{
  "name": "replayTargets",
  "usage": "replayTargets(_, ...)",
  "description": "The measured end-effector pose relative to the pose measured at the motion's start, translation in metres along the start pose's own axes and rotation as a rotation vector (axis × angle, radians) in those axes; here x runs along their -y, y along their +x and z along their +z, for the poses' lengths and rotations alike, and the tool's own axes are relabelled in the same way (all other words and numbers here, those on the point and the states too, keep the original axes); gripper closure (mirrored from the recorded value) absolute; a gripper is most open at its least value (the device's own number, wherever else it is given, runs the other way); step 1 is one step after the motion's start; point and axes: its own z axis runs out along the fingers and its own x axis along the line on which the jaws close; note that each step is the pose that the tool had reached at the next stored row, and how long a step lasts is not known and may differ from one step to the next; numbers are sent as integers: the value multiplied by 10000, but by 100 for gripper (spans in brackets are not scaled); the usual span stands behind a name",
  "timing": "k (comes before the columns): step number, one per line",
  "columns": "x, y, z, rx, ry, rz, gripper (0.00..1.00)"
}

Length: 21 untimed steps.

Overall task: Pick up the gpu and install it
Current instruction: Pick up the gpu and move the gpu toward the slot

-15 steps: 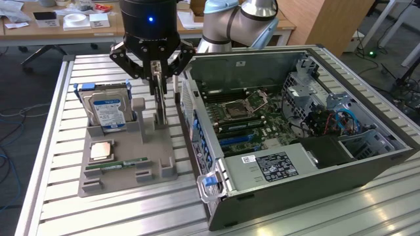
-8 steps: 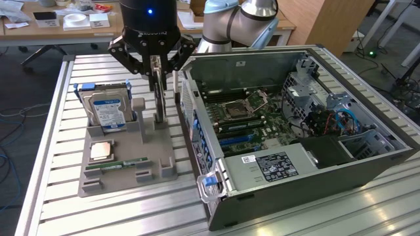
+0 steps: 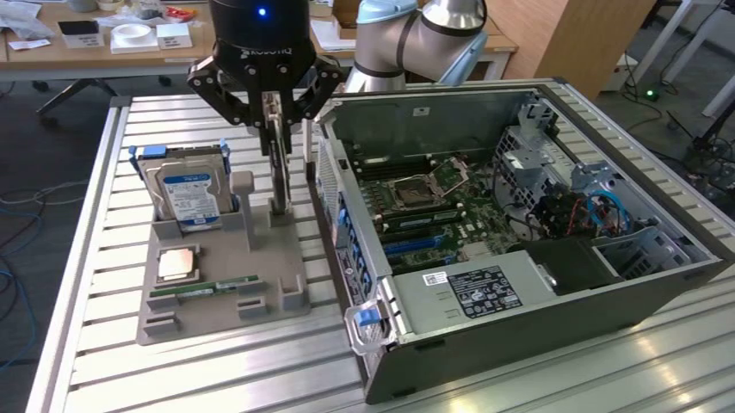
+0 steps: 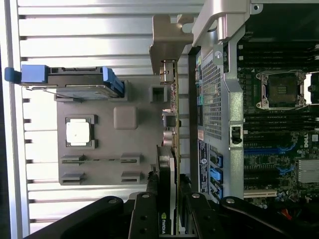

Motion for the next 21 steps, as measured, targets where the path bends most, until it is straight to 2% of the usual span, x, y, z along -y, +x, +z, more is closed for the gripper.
replayTargets(6,0,0,-4,-1,1,0,74)
replayTargets(14,-3,-2,-67,0,0,0,74)
replayTargets(21,-3,-2,-67,0,0,0,74)
